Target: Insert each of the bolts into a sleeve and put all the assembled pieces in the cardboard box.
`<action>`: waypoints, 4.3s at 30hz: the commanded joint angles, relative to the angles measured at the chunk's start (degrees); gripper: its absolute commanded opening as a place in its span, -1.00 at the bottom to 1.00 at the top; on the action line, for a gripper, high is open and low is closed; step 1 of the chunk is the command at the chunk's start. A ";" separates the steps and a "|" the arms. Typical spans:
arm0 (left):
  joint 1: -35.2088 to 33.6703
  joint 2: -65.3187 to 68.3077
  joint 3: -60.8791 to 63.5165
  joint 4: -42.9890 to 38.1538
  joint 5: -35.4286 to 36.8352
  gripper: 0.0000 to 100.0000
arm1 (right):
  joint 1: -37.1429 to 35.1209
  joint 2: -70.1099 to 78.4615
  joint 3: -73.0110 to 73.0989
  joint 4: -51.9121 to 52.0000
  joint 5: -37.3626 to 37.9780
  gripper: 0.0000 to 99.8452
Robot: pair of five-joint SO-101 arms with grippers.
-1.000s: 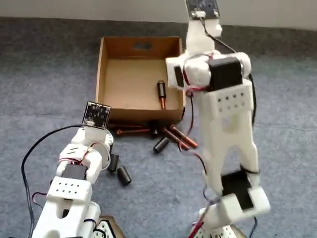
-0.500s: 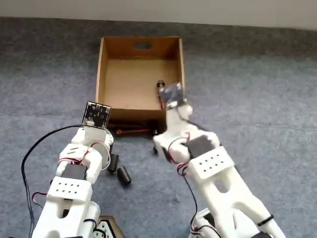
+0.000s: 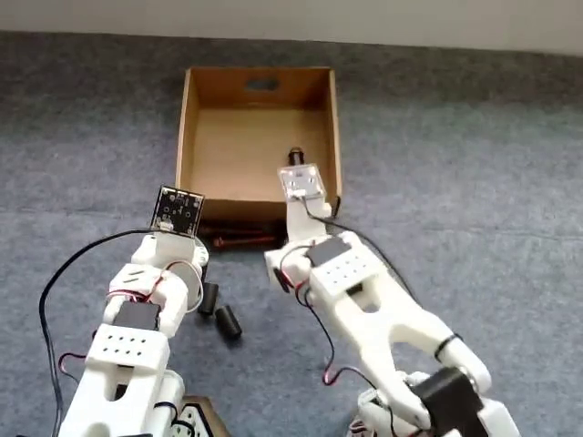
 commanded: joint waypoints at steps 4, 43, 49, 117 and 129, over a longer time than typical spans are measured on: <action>0.22 -1.01 -0.57 -1.05 0.35 -0.95 | 1.45 7.78 -10.59 0.66 -5.45 -0.62; 0.31 -1.10 -0.40 -1.32 0.35 -0.95 | 7.69 3.74 -3.12 18.15 31.38 -0.94; 0.31 -1.10 -0.40 -1.32 0.35 -0.95 | 8.84 12.44 -3.30 18.42 33.58 -0.74; 6.55 46.55 -52.00 34.20 3.87 -0.71 | 23.34 -43.82 31.96 -8.57 22.24 -0.99; 6.73 59.03 -57.80 34.64 4.92 -0.71 | 23.34 -44.18 33.10 -8.66 22.33 -0.99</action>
